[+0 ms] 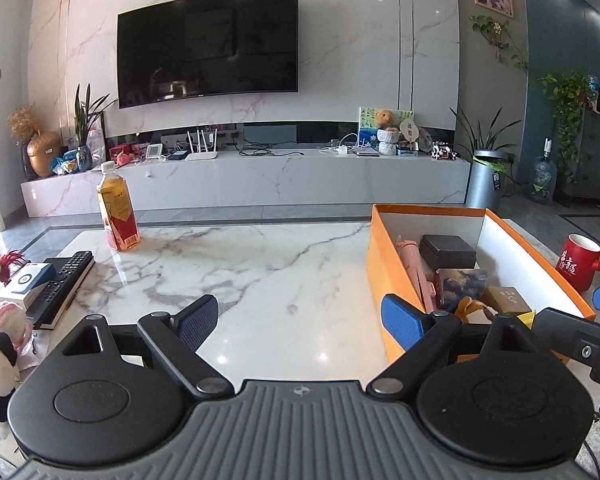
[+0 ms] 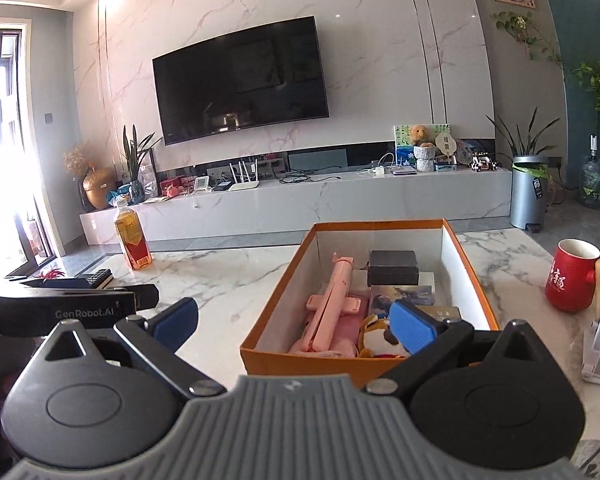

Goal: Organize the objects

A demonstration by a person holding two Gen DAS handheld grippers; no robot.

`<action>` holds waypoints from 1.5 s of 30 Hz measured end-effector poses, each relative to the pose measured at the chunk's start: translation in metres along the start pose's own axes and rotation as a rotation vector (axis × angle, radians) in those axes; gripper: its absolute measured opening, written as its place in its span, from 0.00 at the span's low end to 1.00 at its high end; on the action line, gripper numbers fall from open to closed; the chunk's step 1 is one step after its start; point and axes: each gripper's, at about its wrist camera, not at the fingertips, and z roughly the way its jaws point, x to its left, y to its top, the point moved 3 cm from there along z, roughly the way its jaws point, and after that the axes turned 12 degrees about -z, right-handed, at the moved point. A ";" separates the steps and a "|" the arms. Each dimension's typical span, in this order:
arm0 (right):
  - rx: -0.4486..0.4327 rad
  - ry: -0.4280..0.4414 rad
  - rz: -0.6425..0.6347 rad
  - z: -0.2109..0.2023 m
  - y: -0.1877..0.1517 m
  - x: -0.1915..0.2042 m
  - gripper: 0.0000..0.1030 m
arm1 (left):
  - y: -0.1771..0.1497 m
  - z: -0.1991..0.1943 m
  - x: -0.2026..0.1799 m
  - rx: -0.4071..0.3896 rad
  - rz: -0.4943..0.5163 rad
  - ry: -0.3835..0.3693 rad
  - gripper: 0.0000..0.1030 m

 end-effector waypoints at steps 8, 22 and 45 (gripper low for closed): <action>0.008 -0.007 -0.004 0.000 -0.005 0.002 0.99 | -0.005 -0.006 0.003 -0.002 0.006 -0.029 1.00; 0.017 -0.018 -0.019 0.000 -0.005 0.004 0.99 | -0.005 -0.009 0.004 -0.024 0.012 -0.013 1.00; 0.043 0.000 -0.078 0.001 -0.008 0.015 0.99 | -0.005 -0.011 0.000 -0.020 0.037 -0.040 1.00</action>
